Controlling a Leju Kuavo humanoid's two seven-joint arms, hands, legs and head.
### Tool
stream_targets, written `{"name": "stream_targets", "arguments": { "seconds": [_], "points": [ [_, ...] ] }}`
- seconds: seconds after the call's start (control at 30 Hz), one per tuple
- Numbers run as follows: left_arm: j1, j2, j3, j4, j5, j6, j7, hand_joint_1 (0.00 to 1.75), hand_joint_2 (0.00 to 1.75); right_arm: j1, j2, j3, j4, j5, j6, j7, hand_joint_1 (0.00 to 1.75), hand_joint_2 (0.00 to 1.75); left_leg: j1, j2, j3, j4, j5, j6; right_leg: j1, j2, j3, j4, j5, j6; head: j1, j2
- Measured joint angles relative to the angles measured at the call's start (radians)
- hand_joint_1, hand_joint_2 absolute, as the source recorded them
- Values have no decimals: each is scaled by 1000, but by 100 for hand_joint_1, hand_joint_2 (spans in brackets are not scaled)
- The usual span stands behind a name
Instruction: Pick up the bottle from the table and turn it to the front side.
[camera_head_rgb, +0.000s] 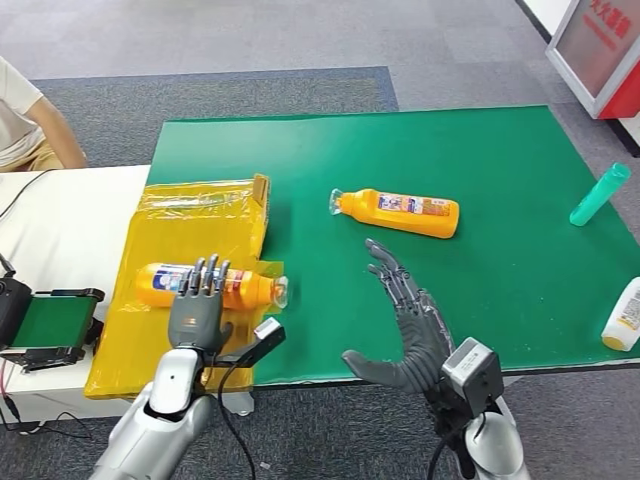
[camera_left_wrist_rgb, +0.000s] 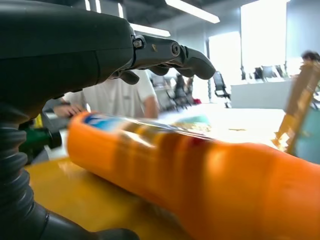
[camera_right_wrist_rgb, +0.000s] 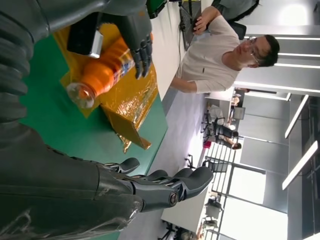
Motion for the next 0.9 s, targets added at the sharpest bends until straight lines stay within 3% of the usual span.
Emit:
{"name": "stream_targets", "arguments": {
  "seconds": [0.2, 0.43, 0.57, 0.73, 0.9],
  "points": [
    [-26, 108, -124, -105, 0, -8, 56, 0, 175, 7, -8, 0, 3, -9, -6, -5, 0, 175, 0, 0, 0, 0, 0, 0, 0, 0, 0, 0, 0, 0, 0, 0],
    [-20, 146, -177, -211, 0, 16, 19, 0, 175, 14, -13, 0, 3, -9, -12, -12, 0, 175, 0, 0, 0, 0, 0, 0, 0, 0, 0, 0, 0, 0, 0, 0],
    [11, 142, -166, -286, 0, 23, -73, 0, 175, 23, -16, -1, 3, -8, -20, -15, 0, 175, 0, 0, 0, 0, 0, 0, 0, 0, 0, 0, 0, 0, 0, 0],
    [83, 85, -83, -413, 3, 8, -229, 0, 175, 40, -19, -6, -3, -4, -29, -17, 0, 175, 0, 0, -1, 0, -1, 1, 0, 0, -1, 0, 0, 0, 0, 0],
    [134, 44, -17, -533, 38, -18, -295, 0, 175, 58, -21, -17, -19, 1, -36, -21, 0, 175, 0, 0, -1, 0, -1, 1, 0, 0, -1, 0, 0, 0, 0, 0]
  ]
}}
